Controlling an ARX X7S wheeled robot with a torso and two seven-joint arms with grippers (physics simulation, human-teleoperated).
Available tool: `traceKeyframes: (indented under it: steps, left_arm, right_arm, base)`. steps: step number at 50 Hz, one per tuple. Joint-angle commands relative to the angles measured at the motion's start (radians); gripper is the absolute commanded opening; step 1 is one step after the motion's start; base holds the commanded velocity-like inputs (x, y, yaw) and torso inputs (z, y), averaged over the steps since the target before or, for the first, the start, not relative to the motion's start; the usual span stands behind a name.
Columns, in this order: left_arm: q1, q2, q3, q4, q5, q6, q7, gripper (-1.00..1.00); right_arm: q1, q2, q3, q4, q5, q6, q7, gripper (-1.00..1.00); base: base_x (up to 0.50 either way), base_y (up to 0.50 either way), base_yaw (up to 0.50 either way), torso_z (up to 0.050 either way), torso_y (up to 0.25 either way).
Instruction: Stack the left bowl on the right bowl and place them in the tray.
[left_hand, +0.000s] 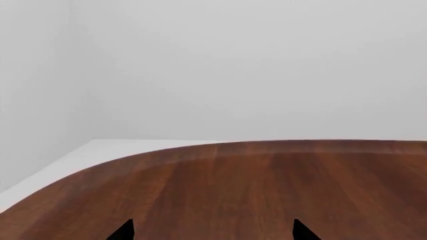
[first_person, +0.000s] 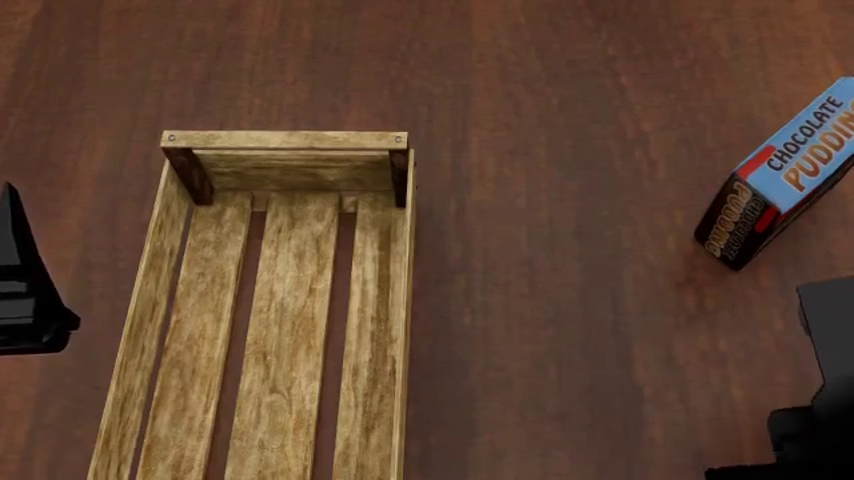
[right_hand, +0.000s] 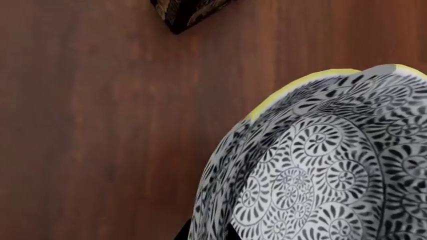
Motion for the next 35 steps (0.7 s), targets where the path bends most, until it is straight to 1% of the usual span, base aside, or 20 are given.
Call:
traceKeyframes:
  steps: [1,6,13,18,25,35]
  left_arm:
    - [0.001,-0.006,-0.012,0.009,-0.013,-0.004,-0.005,1.0]
    - [0.002,-0.007,-0.014,0.013,-0.017,-0.005,-0.008,1.0]
    - [0.003,-0.01,-0.02,0.014,-0.022,-0.003,-0.009,1.0]
    - [0.001,-0.009,-0.022,0.009,-0.024,0.0,-0.009,1.0]
    - [0.002,-0.012,-0.026,0.015,-0.032,-0.003,-0.011,1.0]
    - [0.002,-0.014,-0.025,0.018,-0.033,-0.004,-0.012,1.0]
  right_arm:
    - [0.133,-0.026,0.009,-0.035,0.003,0.11,0.068,-1.0]
    - [0.208,-0.068,0.0,-0.028,0.036,0.167,0.102,-1.0]
    - [0.261,-0.11,-0.013,-0.016,0.039,0.205,0.107,-1.0]
    - [0.318,-0.147,-0.03,-0.005,0.07,0.244,0.142,-1.0]
    - [0.353,-0.177,-0.05,-0.004,0.093,0.261,0.184,-1.0]
    - [0.409,-0.234,-0.077,0.01,0.092,0.292,0.199,-1.0]
  base:
    - [0.0,0.0,0.0,0.0,0.0]
    - [0.0,0.0,0.0,0.0,0.0]
    - [0.0,0.0,0.0,0.0,0.0]
    - [0.0,0.0,0.0,0.0,0.0]
    - [0.0,0.0,0.0,0.0,0.0]
    - [0.0,0.0,0.0,0.0,0.0]
